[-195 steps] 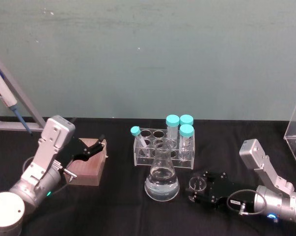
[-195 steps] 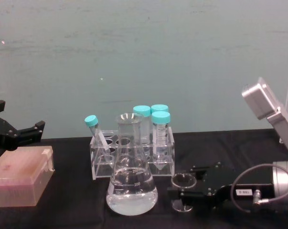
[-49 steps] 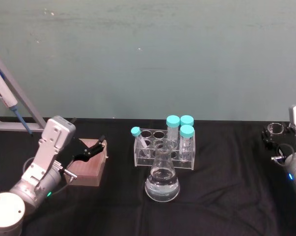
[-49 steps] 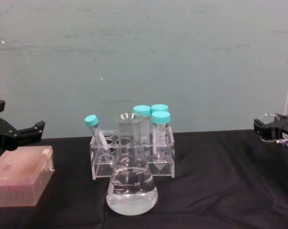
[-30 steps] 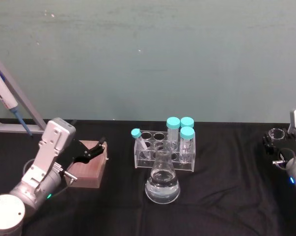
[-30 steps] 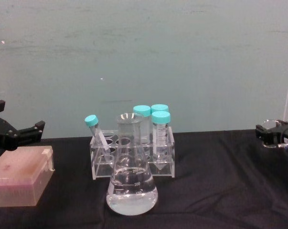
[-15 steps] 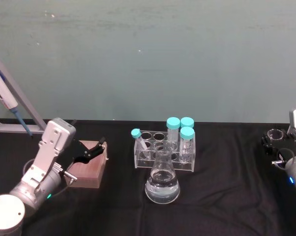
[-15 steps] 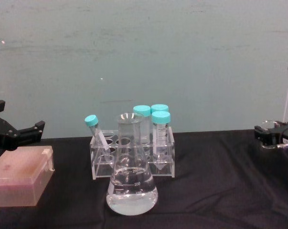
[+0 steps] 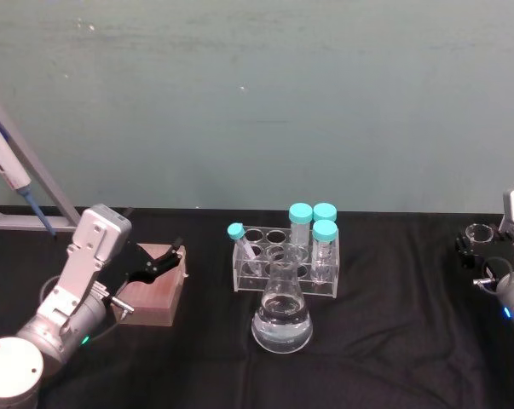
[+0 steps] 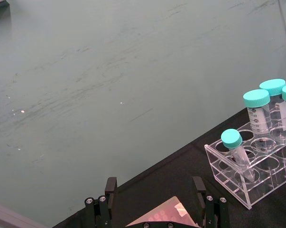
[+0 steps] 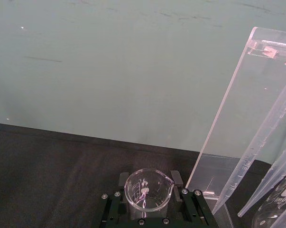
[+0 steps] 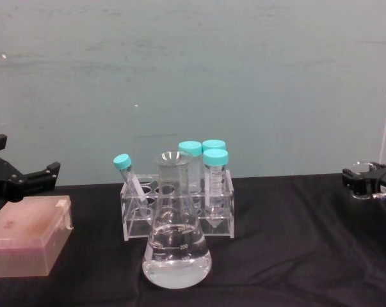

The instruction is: Place the experimental apparatus aside using one hand.

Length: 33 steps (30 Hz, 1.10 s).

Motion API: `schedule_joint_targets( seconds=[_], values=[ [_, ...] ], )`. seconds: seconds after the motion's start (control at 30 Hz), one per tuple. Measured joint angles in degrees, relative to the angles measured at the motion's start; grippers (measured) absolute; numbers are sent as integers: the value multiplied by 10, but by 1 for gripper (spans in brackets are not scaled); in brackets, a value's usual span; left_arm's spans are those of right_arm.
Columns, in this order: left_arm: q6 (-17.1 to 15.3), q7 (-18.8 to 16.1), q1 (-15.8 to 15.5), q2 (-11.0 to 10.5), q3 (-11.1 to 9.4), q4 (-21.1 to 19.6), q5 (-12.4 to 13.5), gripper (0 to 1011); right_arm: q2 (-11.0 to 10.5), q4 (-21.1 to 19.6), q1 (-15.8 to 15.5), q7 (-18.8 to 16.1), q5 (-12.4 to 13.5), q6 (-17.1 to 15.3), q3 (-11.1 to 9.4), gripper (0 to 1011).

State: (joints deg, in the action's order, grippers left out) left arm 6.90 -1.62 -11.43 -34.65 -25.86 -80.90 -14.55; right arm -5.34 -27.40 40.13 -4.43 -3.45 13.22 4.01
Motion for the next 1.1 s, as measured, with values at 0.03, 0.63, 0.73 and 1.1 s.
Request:
schedule_joint_targets(
  seconds=[0.03,0.63,0.73,1.1],
  values=[
    [0,0,0,0,0,0,0,1000,0,0,0,0,0,0,0,528],
    [0,0,0,0,0,0,0,1000,0,0,0,1,0,0,1,615],
    [0,0,0,0,0,0,0,1000,0,0,0,1,0,0,1,647],
    [0,0,0,0,0,0,0,1000,0,0,0,1,1,0,1,981]
  ],
)
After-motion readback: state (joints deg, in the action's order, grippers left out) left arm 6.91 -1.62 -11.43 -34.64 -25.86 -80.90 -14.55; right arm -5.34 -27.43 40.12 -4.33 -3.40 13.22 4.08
